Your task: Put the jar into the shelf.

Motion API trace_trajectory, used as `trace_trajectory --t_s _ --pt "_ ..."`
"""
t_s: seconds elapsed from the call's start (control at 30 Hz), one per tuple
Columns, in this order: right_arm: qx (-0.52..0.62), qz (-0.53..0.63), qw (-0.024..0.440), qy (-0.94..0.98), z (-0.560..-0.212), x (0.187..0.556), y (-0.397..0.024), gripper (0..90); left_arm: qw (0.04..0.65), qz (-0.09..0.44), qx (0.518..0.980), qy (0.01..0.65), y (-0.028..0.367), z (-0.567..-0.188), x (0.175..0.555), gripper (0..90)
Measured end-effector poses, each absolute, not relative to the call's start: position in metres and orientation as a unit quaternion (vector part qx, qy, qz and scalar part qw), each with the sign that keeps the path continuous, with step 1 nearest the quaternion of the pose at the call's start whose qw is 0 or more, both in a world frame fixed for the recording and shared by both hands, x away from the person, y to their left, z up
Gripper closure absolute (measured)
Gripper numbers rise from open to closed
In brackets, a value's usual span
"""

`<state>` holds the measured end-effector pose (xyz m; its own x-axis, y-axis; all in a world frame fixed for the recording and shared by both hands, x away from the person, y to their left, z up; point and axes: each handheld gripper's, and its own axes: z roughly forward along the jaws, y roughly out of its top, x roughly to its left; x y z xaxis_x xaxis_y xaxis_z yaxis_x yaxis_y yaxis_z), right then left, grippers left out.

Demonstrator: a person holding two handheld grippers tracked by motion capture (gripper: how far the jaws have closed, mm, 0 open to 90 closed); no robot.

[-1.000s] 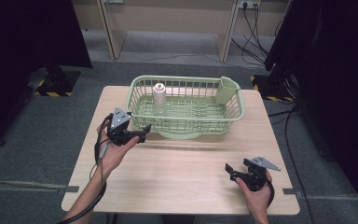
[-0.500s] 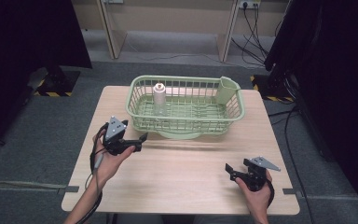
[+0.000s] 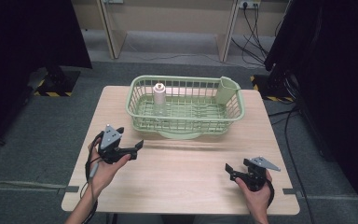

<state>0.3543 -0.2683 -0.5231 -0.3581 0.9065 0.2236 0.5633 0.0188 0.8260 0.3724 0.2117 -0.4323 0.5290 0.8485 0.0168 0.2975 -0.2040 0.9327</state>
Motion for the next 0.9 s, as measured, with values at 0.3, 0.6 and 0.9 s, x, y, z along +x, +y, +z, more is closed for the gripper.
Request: trace_trajectory --t_s 0.3,0.6,0.9 --pt "0.534 0.454 0.189 0.688 -0.523 0.354 -0.269 8.7 0.491 0.279 0.726 0.392 0.218 -0.445 0.365 9.8" --pt "0.535 0.454 0.189 0.687 -0.523 0.354 -0.268 8.7 0.488 0.279 0.725 0.397 0.225 -0.458 0.359 9.6" --pt "0.535 0.454 0.189 0.687 -0.523 0.354 -0.269 8.7 0.480 0.276 0.729 0.403 0.231 -0.474 0.357 9.1"
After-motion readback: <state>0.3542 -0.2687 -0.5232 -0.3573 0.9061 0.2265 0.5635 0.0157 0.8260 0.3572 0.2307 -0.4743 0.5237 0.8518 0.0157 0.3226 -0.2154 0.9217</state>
